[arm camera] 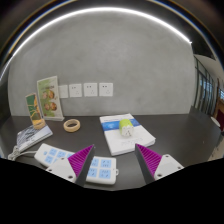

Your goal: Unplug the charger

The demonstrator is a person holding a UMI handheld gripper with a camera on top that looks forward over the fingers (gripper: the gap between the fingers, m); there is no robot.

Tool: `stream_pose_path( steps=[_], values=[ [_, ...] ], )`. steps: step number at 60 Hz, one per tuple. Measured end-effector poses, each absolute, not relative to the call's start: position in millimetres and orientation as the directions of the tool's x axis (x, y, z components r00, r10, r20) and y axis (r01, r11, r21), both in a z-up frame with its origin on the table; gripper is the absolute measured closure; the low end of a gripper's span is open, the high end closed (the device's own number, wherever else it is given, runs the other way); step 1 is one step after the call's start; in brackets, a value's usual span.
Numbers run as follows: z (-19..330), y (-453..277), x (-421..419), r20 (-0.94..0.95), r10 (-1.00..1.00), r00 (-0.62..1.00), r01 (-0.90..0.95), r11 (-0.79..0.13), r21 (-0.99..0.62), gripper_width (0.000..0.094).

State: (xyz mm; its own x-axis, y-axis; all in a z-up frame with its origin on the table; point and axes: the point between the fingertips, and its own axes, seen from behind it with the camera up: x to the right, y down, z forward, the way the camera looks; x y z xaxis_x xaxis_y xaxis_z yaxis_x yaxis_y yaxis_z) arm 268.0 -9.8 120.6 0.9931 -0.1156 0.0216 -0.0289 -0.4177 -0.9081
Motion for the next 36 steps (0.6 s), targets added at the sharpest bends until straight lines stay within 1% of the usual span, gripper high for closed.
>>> stream_pose_path(
  steps=[8, 16, 22, 29, 36],
  values=[
    [135, -97, 213, 0.020, -0.106, 0.994, -0.024, -0.401, -0.916, 0.0110],
    [130, -170, 168, 0.017, -0.095, 0.995, -0.025, -0.422, -0.906, 0.0107],
    [131, -207, 149, -0.008, -0.084, 0.996, -0.042, -0.415, -0.909, 0.0107],
    [129, -239, 157, -0.006, -0.087, 0.996, -0.041, -0.407, -0.912, 0.0105],
    [121, -261, 201, 0.081, -0.109, 0.991, 0.030, -0.405, -0.914, 0.0105]
  ],
)
